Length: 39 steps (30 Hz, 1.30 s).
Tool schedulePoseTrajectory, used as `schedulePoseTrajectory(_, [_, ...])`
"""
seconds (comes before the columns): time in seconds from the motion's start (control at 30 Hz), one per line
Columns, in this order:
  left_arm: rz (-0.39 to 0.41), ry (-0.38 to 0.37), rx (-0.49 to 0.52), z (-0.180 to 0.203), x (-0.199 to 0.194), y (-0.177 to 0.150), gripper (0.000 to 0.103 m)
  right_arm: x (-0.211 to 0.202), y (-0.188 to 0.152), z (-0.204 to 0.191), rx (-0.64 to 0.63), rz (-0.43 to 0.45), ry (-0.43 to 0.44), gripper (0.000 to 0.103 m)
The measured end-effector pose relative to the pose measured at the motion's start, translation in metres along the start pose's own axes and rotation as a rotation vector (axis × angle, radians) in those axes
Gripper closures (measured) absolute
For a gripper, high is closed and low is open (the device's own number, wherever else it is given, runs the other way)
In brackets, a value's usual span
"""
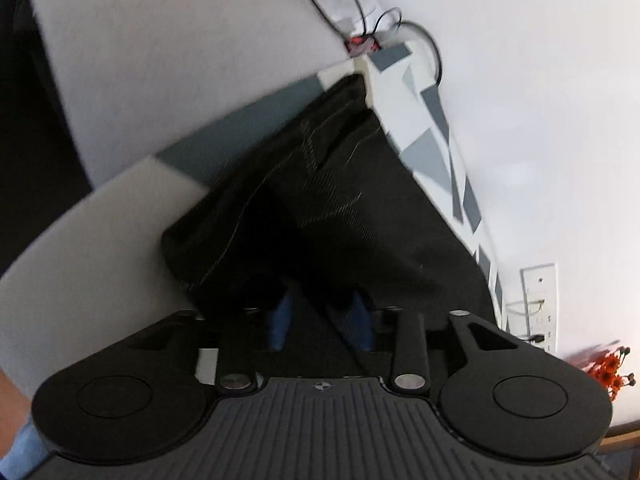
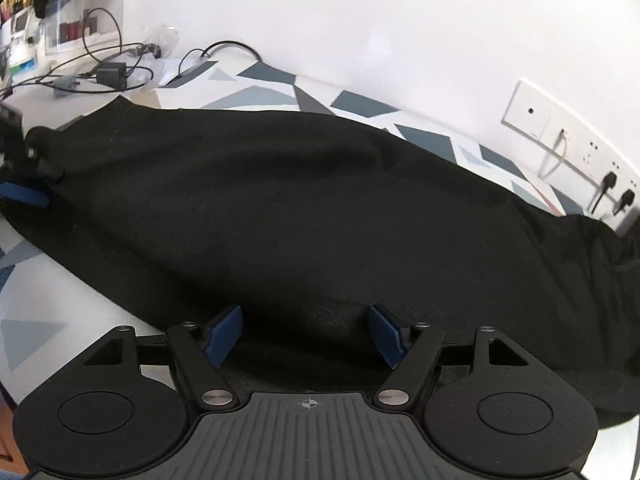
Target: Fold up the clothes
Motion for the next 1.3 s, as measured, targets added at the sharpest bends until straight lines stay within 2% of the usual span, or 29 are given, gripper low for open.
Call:
schedulePoseTrajectory(0.13, [0.032,0.0,-0.017,0.01,0.005,0.009,0.055,0.01,0.007,0.003,0.013,0.003,0.014,0.036])
schedulePoseTrajectory(0.23, [0.056,0.006,0.011,0.012,0.003,0.008,0.054,0.015,0.012,0.001,-0.015,0.015,0.027,0.039])
schedulePoseTrajectory(0.27, [0.063,0.005,0.019,0.013,0.003,0.008,0.057,0.016,0.014,0.0,-0.029,0.014,0.038,0.044])
schedulePoseTrajectory(0.3, [0.07,0.004,0.025,0.013,0.002,0.008,0.067,0.016,0.017,-0.001,-0.044,0.01,0.053,0.062])
schedulePoseTrajectory(0.33, [0.074,0.004,0.021,0.012,0.0,0.008,0.076,0.016,0.02,0.0,-0.046,0.005,0.066,0.074])
schedulePoseTrajectory(0.37, [0.069,0.003,0.009,0.01,-0.003,0.008,0.083,0.015,0.023,0.003,-0.04,-0.002,0.076,0.09])
schedulePoseTrajectory(0.43, [0.045,-0.008,-0.026,0.005,-0.007,0.008,0.083,0.005,0.027,0.01,0.008,0.022,0.1,0.096])
schedulePoseTrajectory(0.47, [0.03,0.001,-0.043,0.002,-0.008,0.008,0.074,0.0,0.029,0.014,0.032,0.039,0.113,0.097])
schedulePoseTrajectory(0.5, [0.015,0.01,-0.06,0.0,-0.009,0.008,0.057,-0.006,0.031,0.019,0.048,0.052,0.128,0.098])
schedulePoseTrajectory(0.53, [0.007,0.011,-0.078,-0.003,-0.01,0.007,0.052,-0.012,0.033,0.023,0.061,0.063,0.143,0.098])
schedulePoseTrajectory(0.67, [0.017,-0.036,-0.128,-0.007,-0.007,0.008,0.051,-0.017,0.034,0.034,0.076,0.038,0.175,0.099])
schedulePoseTrajectory(0.73, [0.022,-0.035,-0.109,-0.004,-0.004,0.008,0.052,-0.015,0.033,0.032,0.062,0.024,0.172,0.099])
schedulePoseTrajectory(0.77, [0.023,-0.025,-0.094,-0.002,-0.004,0.008,0.063,-0.013,0.032,0.031,0.054,0.018,0.17,0.099])
schedulePoseTrajectory(0.8, [0.023,-0.01,-0.073,0.0,-0.005,0.007,0.084,-0.012,0.032,0.029,0.052,0.014,0.167,0.099])
schedulePoseTrajectory(0.83, [0.024,0.004,-0.051,0.001,-0.006,0.006,0.089,-0.01,0.032,0.028,0.054,0.01,0.166,0.099])
schedulePoseTrajectory(0.97, [0.051,0.031,0.013,0.016,-0.021,0.005,0.093,-0.01,0.03,0.027,0.061,-0.008,0.173,0.099])
schedulePoseTrajectory(1.17, [0.187,-0.034,0.185,0.05,-0.071,0.006,0.094,-0.031,0.041,0.039,0.108,-0.002,0.239,0.099])
schedulePoseTrajectory(1.23, [0.176,-0.003,0.206,0.043,-0.072,0.004,0.094,-0.032,0.041,0.038,0.093,-0.028,0.266,0.099])
schedulePoseTrajectory(1.3, [0.153,0.068,0.229,0.03,-0.062,0.0,0.094,-0.027,0.036,0.029,0.03,-0.066,0.274,0.098])
Point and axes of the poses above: each gripper's, at about its wrist camera, not at the fingertips, and x roughly the way its jaws point, z to its right, y to its top, the point moved 2 cm from there along x, roughly the way its jaws point, and after that the axes turned 3 degrees about y, right-handed, at the moved point
